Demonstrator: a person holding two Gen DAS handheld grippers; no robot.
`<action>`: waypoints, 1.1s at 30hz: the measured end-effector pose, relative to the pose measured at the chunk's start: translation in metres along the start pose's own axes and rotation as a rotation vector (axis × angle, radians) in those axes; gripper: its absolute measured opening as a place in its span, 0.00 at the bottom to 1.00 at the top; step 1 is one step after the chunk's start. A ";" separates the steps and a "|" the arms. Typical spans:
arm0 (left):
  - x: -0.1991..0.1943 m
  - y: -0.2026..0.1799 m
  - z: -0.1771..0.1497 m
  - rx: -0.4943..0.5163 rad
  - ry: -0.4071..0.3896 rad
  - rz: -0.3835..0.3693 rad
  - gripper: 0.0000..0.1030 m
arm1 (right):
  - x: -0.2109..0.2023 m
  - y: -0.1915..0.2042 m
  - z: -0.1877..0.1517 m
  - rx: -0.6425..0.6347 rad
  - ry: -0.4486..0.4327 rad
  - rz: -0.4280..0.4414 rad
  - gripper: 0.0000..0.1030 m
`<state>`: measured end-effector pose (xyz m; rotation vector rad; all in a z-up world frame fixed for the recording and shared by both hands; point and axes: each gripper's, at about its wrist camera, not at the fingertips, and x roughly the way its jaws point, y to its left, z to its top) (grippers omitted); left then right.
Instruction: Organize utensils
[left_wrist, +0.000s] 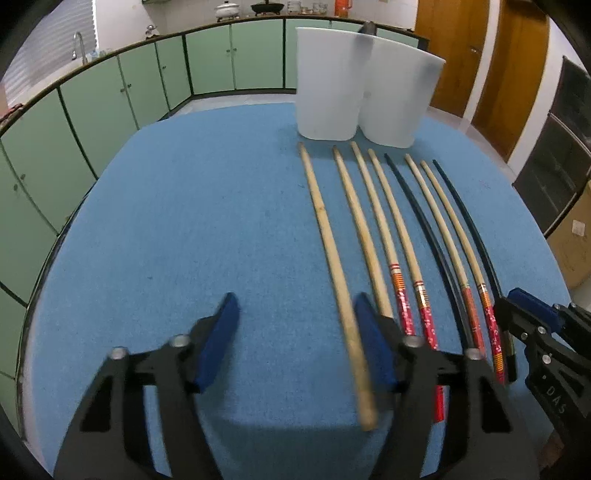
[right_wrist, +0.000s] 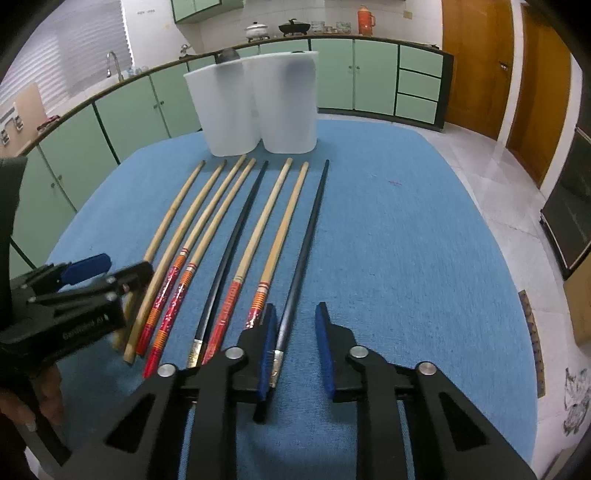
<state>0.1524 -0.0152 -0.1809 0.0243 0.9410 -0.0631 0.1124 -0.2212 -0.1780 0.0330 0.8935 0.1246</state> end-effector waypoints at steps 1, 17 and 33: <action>-0.001 0.002 0.000 -0.001 0.002 0.003 0.46 | 0.000 0.001 0.000 -0.009 0.001 -0.010 0.15; -0.002 0.027 0.010 -0.091 -0.002 0.045 0.10 | 0.002 -0.025 0.012 0.062 -0.011 -0.086 0.06; -0.017 0.041 -0.013 -0.044 -0.048 -0.034 0.43 | -0.009 -0.028 0.001 0.020 -0.068 -0.006 0.25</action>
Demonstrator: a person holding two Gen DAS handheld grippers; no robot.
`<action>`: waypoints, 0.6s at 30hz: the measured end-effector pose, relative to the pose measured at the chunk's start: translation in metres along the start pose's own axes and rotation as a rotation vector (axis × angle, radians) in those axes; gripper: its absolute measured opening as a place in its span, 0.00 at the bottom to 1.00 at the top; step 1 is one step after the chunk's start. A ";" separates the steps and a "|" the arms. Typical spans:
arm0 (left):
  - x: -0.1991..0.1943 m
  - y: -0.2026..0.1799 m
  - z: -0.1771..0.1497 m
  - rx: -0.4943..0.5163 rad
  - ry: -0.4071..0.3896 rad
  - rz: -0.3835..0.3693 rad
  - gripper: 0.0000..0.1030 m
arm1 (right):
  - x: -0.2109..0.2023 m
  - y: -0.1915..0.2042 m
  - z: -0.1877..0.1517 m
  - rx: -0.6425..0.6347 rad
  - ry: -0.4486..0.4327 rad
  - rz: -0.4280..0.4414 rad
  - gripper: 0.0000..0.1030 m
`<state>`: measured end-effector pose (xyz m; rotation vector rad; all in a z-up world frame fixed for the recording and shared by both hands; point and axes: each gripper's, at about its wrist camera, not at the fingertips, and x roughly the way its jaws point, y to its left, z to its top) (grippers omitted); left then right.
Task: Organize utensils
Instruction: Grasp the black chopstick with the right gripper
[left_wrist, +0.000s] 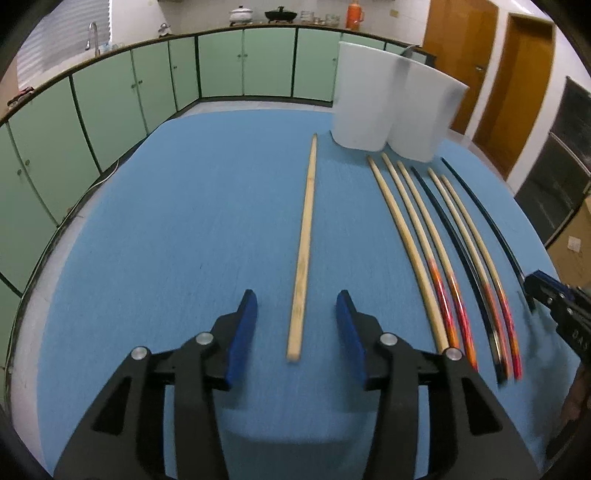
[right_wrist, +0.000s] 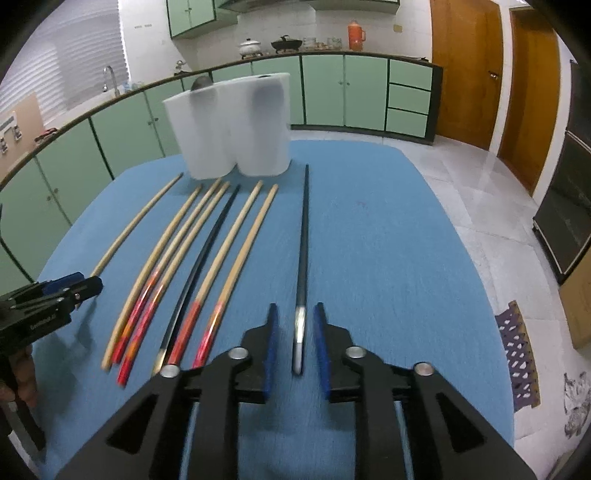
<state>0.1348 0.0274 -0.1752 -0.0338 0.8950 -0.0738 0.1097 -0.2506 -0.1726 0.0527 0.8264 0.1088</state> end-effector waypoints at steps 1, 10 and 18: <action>-0.003 0.002 -0.003 0.000 0.001 -0.003 0.43 | -0.002 0.000 -0.001 -0.002 0.002 0.001 0.25; -0.009 0.012 -0.012 -0.017 0.000 -0.031 0.43 | -0.008 0.005 -0.010 -0.027 0.019 0.006 0.25; -0.006 0.007 -0.010 0.007 0.006 -0.002 0.42 | -0.008 -0.004 -0.013 0.013 0.031 0.034 0.25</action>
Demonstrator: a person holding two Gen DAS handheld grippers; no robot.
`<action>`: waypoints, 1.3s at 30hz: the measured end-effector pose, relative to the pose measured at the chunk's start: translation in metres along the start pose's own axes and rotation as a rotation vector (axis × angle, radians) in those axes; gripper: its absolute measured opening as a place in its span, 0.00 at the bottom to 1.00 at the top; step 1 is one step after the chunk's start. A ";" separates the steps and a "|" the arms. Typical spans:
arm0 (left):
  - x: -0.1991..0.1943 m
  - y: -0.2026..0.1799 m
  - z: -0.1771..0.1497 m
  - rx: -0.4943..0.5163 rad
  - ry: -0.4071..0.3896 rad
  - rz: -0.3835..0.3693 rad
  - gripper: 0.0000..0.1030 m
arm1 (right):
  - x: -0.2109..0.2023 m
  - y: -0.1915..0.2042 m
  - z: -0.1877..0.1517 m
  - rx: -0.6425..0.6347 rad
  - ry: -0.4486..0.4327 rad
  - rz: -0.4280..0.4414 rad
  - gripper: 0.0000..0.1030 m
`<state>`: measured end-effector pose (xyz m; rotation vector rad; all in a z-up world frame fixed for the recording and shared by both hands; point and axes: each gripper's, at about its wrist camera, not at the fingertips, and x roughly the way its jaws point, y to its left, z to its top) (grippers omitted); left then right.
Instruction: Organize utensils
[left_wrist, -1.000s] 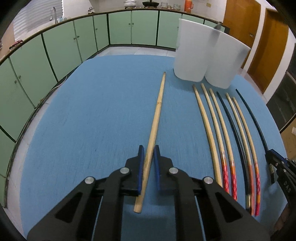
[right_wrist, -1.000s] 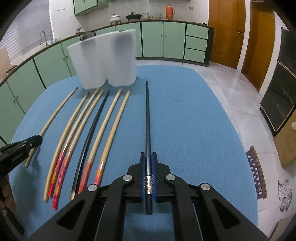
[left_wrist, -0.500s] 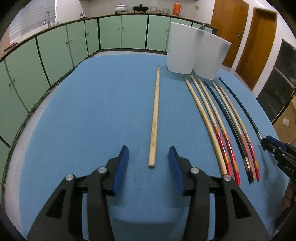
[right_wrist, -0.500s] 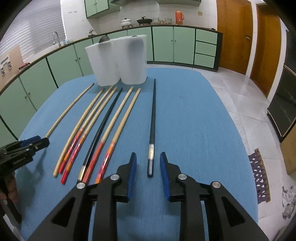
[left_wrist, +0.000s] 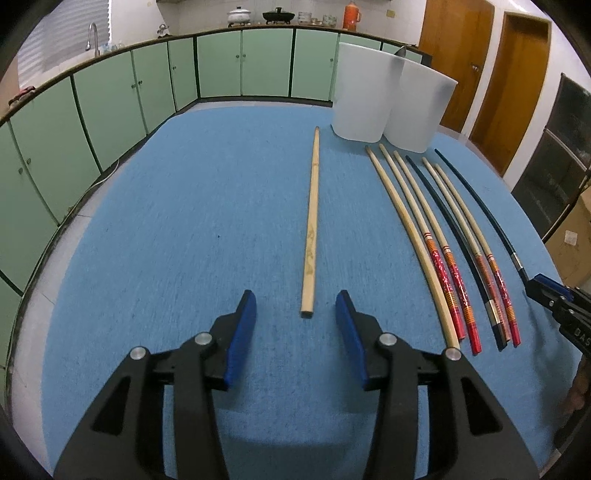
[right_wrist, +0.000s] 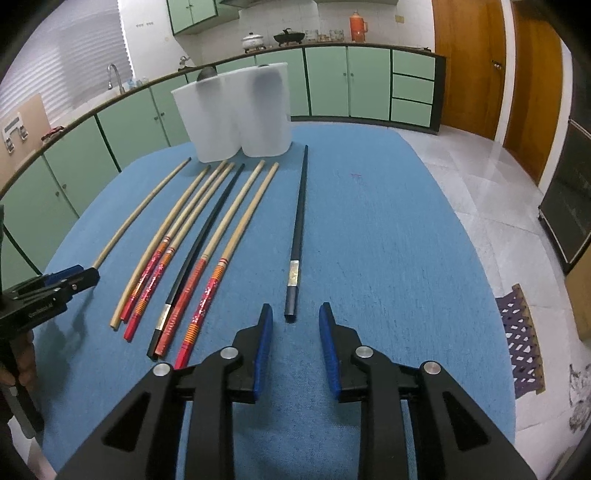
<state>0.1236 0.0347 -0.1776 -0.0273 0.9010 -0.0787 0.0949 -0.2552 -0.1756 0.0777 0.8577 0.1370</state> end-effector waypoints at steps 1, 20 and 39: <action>0.001 0.000 0.000 0.001 0.001 0.003 0.42 | 0.001 0.001 0.000 -0.002 0.002 -0.001 0.25; 0.002 -0.014 0.000 0.037 -0.002 0.015 0.21 | 0.012 0.018 0.005 -0.083 0.026 -0.068 0.08; -0.051 -0.021 0.020 0.097 -0.101 0.026 0.06 | -0.032 0.008 0.022 -0.104 -0.076 -0.096 0.06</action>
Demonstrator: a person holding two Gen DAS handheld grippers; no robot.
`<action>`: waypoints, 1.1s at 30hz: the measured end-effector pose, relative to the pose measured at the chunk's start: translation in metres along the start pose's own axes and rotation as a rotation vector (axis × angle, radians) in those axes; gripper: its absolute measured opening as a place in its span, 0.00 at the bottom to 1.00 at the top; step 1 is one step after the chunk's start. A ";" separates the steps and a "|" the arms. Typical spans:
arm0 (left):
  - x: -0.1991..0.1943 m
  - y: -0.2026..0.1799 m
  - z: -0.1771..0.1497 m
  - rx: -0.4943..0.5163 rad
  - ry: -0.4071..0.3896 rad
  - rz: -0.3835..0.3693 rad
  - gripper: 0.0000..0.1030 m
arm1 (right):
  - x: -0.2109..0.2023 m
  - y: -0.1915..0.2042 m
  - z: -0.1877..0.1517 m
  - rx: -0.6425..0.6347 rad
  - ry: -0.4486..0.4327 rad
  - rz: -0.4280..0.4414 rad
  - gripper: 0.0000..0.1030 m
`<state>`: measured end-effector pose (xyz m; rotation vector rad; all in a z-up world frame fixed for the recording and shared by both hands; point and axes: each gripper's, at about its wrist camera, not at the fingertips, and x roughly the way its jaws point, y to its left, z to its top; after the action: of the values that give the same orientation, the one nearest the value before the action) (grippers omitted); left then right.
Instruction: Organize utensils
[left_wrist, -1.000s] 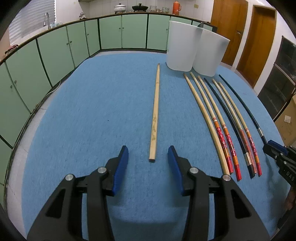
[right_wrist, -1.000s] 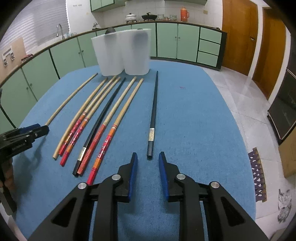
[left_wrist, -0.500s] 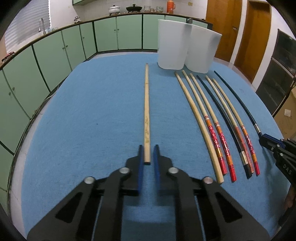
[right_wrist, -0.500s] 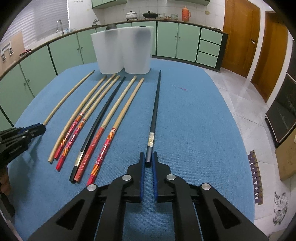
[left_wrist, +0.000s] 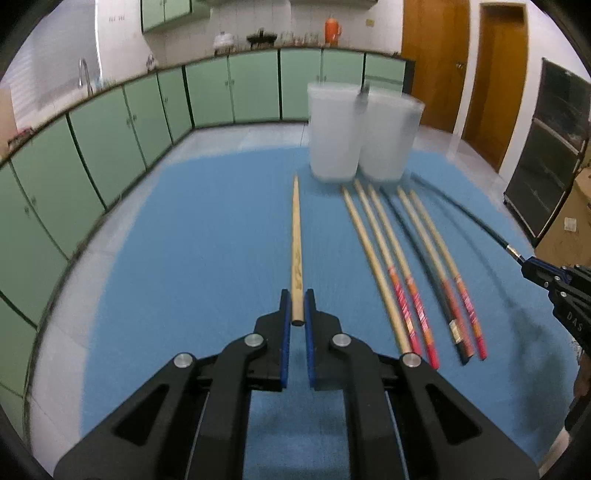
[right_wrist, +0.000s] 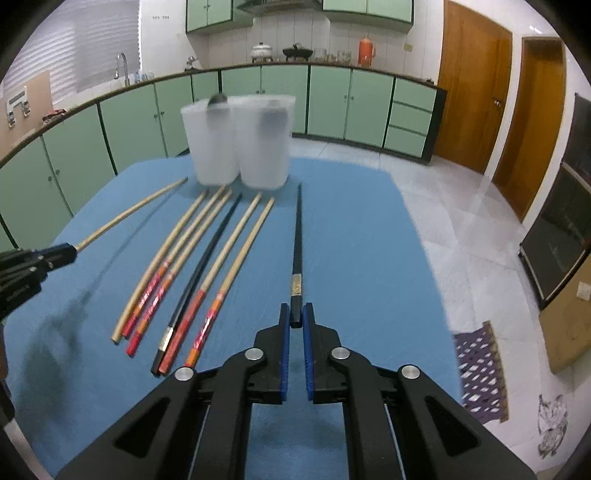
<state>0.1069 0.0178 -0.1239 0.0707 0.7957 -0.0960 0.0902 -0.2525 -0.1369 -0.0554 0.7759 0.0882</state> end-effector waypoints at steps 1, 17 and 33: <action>-0.007 0.000 0.004 0.006 -0.021 0.002 0.06 | -0.007 -0.003 0.005 -0.001 -0.016 -0.002 0.06; -0.086 0.004 0.107 -0.002 -0.282 -0.087 0.06 | -0.066 -0.019 0.101 -0.075 -0.151 0.048 0.06; -0.096 0.004 0.158 -0.008 -0.341 -0.169 0.06 | -0.087 -0.023 0.176 -0.124 -0.157 0.172 0.06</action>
<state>0.1527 0.0115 0.0556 -0.0211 0.4604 -0.2577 0.1534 -0.2661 0.0495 -0.0984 0.6166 0.3007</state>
